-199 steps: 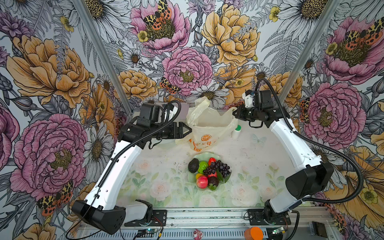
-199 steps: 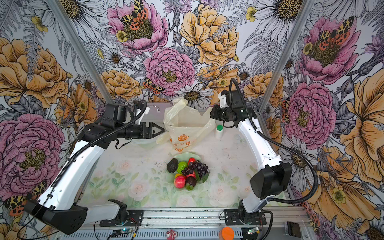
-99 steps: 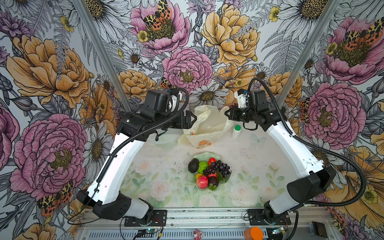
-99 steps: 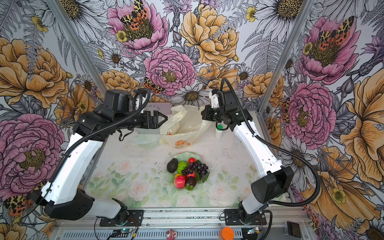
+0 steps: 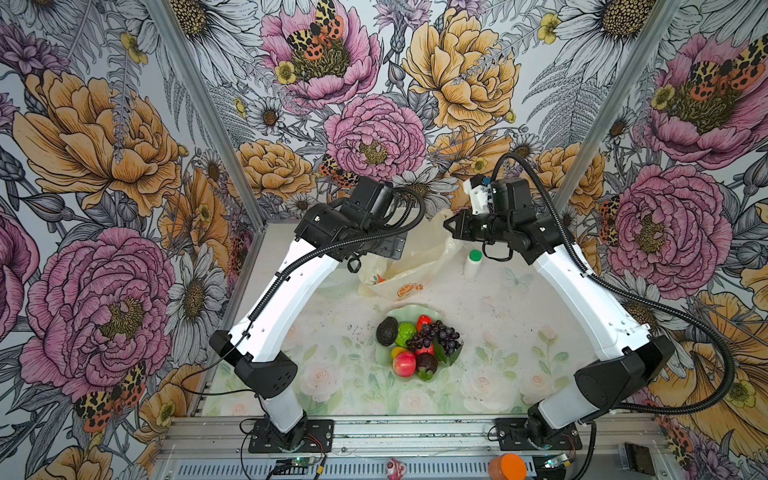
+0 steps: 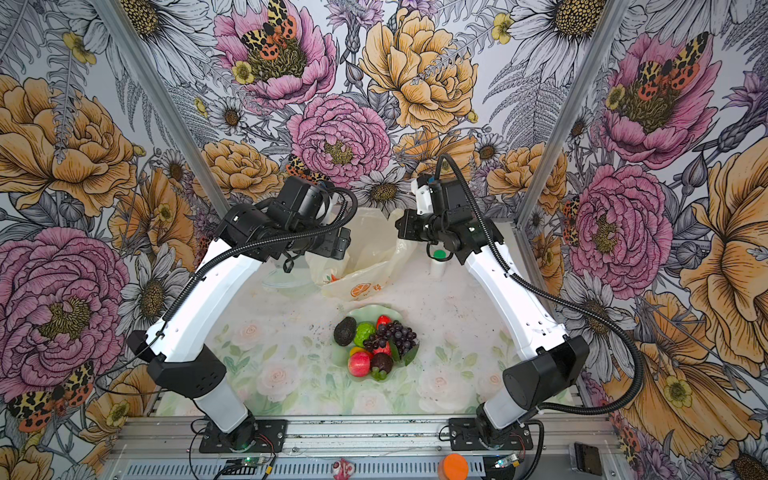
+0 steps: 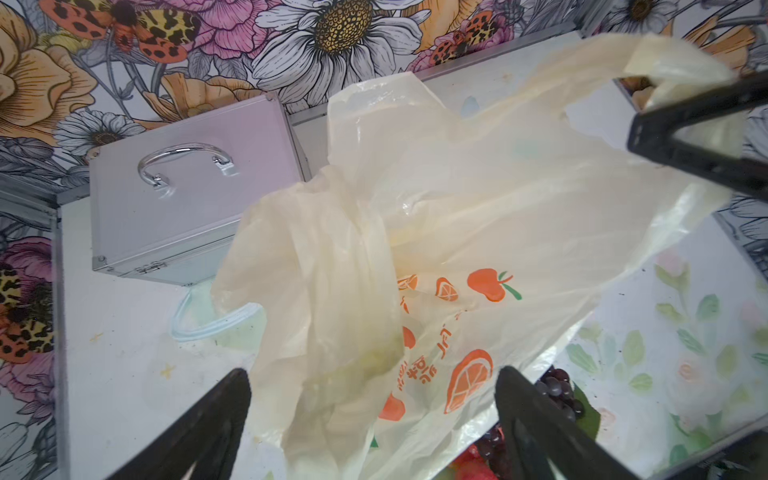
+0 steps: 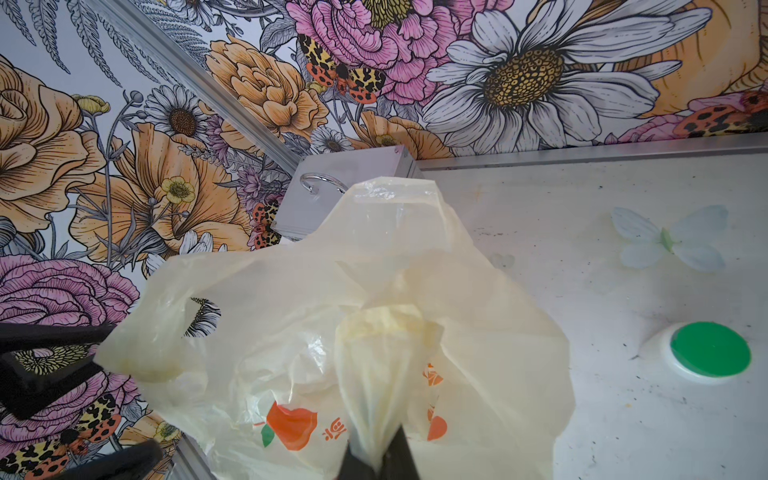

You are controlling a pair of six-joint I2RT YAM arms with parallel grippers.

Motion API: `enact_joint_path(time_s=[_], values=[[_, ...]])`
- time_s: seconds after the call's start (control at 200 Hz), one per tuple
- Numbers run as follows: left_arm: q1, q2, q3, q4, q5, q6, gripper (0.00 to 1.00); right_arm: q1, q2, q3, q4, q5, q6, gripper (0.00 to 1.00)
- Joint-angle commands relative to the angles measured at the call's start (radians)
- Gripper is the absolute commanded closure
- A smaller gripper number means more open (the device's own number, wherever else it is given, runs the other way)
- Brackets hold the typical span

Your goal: Place the fruits into the plastic bag

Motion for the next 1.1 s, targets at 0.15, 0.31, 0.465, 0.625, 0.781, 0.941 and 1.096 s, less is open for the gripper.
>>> enact_joint_path(time_s=[0.15, 0.31, 0.465, 0.625, 0.781, 0.941, 1.096], values=[[0.008, 0.035, 0.023, -0.041, -0.089, -0.011, 0.25, 0.012, -0.042, 0.017, 0.015, -0.003, 0.008, 1.00], [0.037, 0.067, 0.041, -0.041, -0.085, -0.041, 0.63, 0.012, -0.052, 0.005, 0.016, 0.000, 0.013, 1.00], [0.044, 0.062, 0.040, -0.041, -0.100, -0.070, 1.00, 0.011, -0.082, -0.018, 0.015, 0.025, 0.028, 1.00], [0.093, 0.043, 0.043, -0.036, -0.067, -0.117, 1.00, 0.011, -0.096, -0.025, 0.016, 0.130, 0.050, 1.00], [0.182, 0.159, 0.361, -0.037, -0.013, -0.183, 1.00, 0.013, 0.011, 0.227, 0.052, 0.230, 0.020, 1.00], [0.224, 0.250, 0.781, 0.110, 0.067, -0.229, 1.00, 0.022, 0.138, 0.643, 0.184, 0.308, -0.073, 1.00], [0.006, -0.054, 0.374, 0.727, 0.007, 0.095, 1.00, 0.084, 0.147, 0.849, 0.372, 0.282, -0.204, 1.00]])
